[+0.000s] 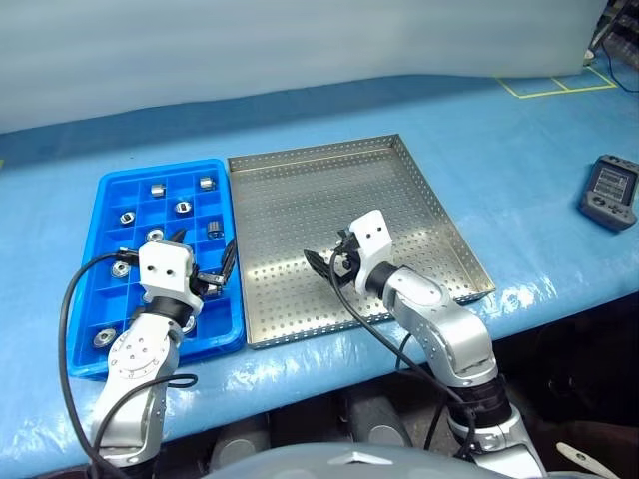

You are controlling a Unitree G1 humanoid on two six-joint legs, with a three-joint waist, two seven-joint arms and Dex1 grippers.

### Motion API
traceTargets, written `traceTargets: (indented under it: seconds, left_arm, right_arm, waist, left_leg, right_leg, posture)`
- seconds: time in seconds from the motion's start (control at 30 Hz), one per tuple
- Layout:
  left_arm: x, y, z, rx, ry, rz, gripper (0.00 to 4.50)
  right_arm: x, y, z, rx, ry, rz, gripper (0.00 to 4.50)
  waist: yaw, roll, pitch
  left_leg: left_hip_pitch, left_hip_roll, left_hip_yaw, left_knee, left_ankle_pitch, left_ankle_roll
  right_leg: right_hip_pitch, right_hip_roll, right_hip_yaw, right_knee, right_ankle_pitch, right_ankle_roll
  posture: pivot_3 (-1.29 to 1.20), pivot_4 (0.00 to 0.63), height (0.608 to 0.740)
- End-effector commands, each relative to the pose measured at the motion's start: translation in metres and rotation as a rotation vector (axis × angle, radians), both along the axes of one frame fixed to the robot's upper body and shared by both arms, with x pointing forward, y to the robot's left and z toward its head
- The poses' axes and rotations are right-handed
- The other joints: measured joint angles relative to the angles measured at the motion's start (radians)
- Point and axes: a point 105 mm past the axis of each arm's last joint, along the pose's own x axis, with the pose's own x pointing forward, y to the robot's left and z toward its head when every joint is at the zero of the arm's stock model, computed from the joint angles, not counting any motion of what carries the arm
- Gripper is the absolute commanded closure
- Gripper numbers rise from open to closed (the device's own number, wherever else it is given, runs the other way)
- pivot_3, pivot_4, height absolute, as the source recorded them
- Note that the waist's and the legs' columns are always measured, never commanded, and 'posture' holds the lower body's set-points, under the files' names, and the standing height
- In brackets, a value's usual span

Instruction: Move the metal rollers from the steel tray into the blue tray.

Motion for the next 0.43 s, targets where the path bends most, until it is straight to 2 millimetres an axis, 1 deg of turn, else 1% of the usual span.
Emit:
traceTargets:
  seconds: [0.03, 0.43]
  left_arm:
    - [0.001, -0.0004, 0.0066, 0.012, -0.03, -0.003, 0.0]
    - [0.0014, 0.0035, 0.0079, 0.017, -0.036, 0.013, 0.0]
  right_arm:
    - [-0.0038, 0.0019, 0.0138, 0.018, -0.048, 0.007, 0.05]
    - [-0.0016, -0.0059, 0.0101, 0.006, -0.039, -0.015, 0.05]
  waist:
    - [-0.004, 0.0, 0.0]
    - [-0.003, 0.0, 0.0]
  left_leg:
    - [0.0, 0.0, 0.001, 0.0, 0.0, 0.0]
    - [0.001, -0.001, 0.002, 0.0, 0.0, 0.0]
  right_leg:
    - [0.0, 0.0, 0.001, 0.0, 0.0, 0.0]
    - [0.001, 0.0, 0.004, 0.0, 0.0, 0.0]
  posture:
    - [-0.1, 0.15, 0.74]
    - [-0.08, 0.15, 0.74]
